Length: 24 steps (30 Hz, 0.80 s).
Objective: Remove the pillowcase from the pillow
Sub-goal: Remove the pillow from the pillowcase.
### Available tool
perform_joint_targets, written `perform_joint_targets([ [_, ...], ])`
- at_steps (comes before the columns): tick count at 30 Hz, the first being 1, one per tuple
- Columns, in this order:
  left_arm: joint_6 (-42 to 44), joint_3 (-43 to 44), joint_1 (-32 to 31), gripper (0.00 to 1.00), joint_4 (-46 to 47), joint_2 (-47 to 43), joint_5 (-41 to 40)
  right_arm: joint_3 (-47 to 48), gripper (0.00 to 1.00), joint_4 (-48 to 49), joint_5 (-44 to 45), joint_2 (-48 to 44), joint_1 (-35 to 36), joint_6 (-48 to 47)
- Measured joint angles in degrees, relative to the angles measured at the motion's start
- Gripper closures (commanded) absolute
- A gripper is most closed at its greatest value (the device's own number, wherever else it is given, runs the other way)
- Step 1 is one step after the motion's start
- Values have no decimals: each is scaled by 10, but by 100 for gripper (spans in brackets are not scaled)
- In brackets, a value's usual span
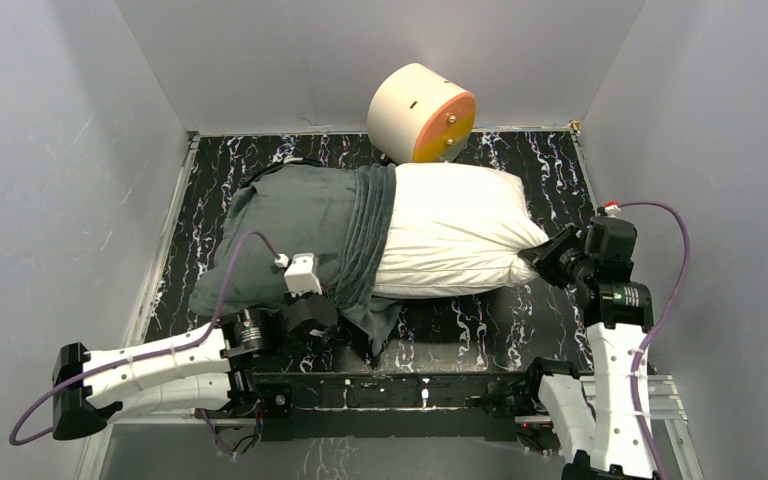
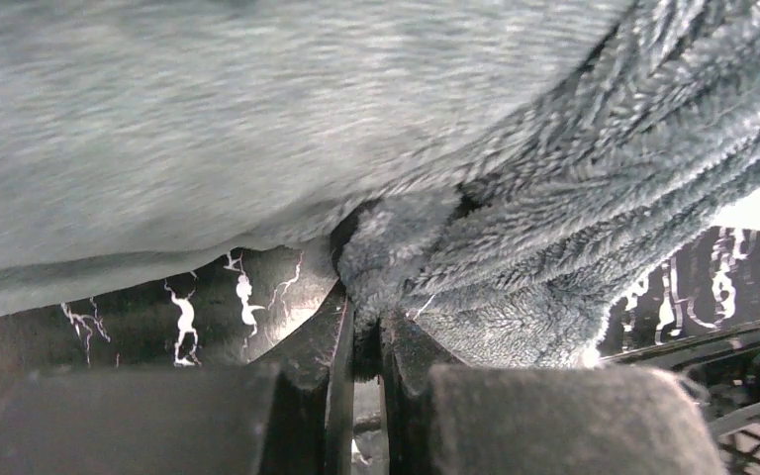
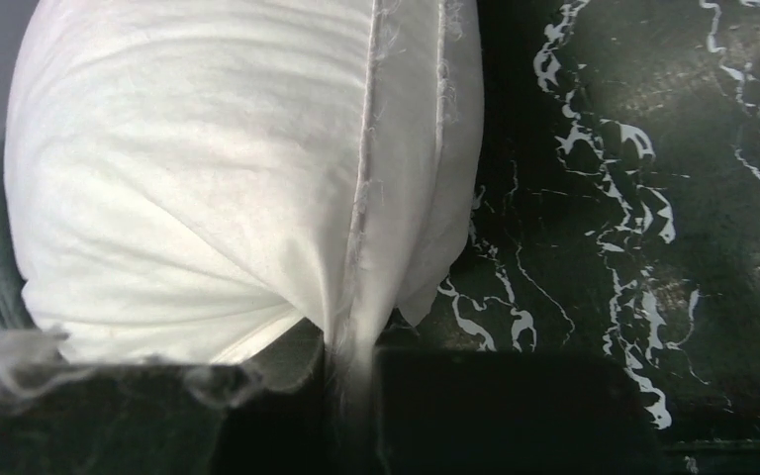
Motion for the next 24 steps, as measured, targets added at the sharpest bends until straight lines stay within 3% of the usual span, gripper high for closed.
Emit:
perform_joint_targets([
  [2,-25,0,0,100,-19,-26,-3,14,97,-19,23,14,2,-3],
  [3,-31,-1,0,95,-25,-37,-4,18,96,-23,30,19,2,-3],
  [6,11,-13,0,59,-2,-70,18,18,92,-24,35,29,2,-4],
  [12,162,-11,2,22,26,-86,86,-6,84,1,43,-15,-7,-19],
  [18,224,77,2,11,15,-41,92,-40,83,-4,33,-64,-10,-27],
  [24,207,123,3,19,-33,40,10,-47,83,-6,25,-74,-13,-32],
])
